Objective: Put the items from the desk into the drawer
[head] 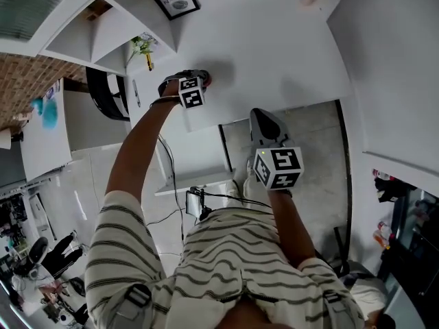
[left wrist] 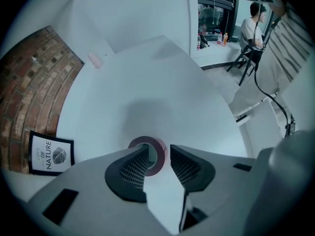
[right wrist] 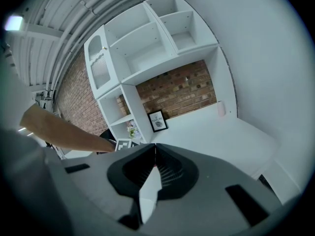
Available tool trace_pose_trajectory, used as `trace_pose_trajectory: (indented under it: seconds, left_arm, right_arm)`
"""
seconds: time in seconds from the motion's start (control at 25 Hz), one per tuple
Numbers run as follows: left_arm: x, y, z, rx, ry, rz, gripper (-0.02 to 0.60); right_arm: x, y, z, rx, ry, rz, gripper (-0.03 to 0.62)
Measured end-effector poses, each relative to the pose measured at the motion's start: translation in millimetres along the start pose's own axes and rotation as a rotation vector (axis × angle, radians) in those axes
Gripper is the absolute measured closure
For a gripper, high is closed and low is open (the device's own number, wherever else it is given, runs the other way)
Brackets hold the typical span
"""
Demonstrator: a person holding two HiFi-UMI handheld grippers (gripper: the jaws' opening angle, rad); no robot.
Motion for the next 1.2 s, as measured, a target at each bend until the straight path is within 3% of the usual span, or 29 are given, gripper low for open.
trace_pose_trajectory:
  seconds: [0.36, 0.64, 1.04, 1.2]
  left_arm:
    - [3, 4, 16, 0.046, 0.052, -0.01, 0.448]
    - [8, -1, 17, 0.083, 0.091, 0.006, 0.497]
    - [0, -5, -18, 0.069, 0.045, -0.042, 0.499]
    - [-3, -8, -40, 0.028, 0.003, -0.078, 0.499]
  right_arm:
    - [2, -4, 2, -0.005, 0.008, -0.006, 0.582]
    - [2, -3, 3, -0.007, 0.002, -0.004, 0.582]
    - [-13, 5, 0, -0.032, -0.033, -0.009, 0.582]
    - [-20, 15, -4, -0.043, -0.049, -0.013, 0.582]
Point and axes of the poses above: the fingertips, and each gripper's own axes: z forward along the fingers, y to its left, x out of its underside, the point moved 1 cm from there along -z, backward along the fingers, and after that the axes turned 14 degrees about -z, right-handed, at the moved point
